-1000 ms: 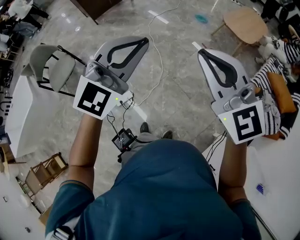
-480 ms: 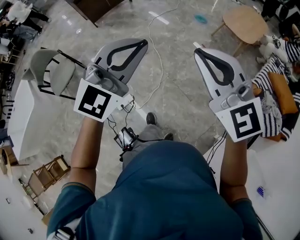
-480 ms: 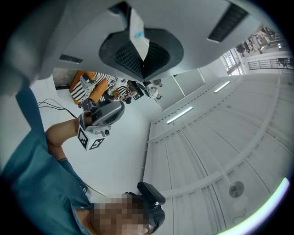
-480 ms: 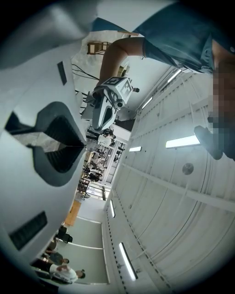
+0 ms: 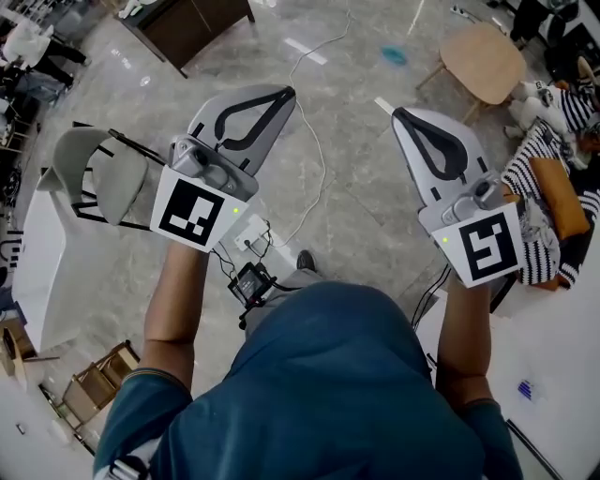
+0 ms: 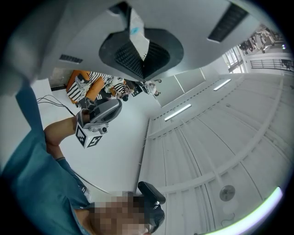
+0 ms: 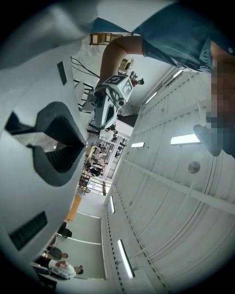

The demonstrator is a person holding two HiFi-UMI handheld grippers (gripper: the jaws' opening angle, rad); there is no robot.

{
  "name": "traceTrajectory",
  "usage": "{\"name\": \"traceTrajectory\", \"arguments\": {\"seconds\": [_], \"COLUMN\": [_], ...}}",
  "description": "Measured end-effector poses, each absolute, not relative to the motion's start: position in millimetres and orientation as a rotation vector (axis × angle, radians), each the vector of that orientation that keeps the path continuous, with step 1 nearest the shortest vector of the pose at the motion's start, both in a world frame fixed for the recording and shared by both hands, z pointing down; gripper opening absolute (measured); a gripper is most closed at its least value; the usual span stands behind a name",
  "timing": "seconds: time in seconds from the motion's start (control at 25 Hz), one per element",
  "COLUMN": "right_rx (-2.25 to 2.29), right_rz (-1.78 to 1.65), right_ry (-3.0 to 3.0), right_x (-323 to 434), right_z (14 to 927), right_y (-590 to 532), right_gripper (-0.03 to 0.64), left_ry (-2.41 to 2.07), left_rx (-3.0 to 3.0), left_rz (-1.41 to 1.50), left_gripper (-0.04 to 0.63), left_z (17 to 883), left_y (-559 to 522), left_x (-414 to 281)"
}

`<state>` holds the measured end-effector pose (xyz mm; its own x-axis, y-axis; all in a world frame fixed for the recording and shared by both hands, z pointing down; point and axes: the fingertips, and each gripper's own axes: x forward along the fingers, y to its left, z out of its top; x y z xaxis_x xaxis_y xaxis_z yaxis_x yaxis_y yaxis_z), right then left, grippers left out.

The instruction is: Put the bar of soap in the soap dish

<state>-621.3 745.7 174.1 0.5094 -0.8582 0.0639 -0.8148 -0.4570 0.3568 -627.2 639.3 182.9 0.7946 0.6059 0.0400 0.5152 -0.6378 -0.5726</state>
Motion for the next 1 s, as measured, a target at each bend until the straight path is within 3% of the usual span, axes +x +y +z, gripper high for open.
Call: {"name": "traceTrajectory", "arguments": {"seconds": [0.2, 0.48, 1.0], "right_rx": [2.419, 2.391, 2.325], "right_rz": [-0.164, -0.162, -0.239], "right_ry": [-1.386, -1.41, -1.554], "right_x": [-569, -560, -434], "right_z": [177, 185, 181], "right_y": [716, 713, 782], "right_gripper": [0.014, 0.015, 0.014], "left_ry": [-0.84, -0.833, -0.663], "left_rx": [-2.422, -2.424, -2.506], "left_rz": [0.213, 0.195, 0.162], "left_gripper": [0.002, 0.002, 0.002], "left_z": [186, 198, 190], "left_y": [609, 607, 672], "left_x": [-574, -563, -443]}}
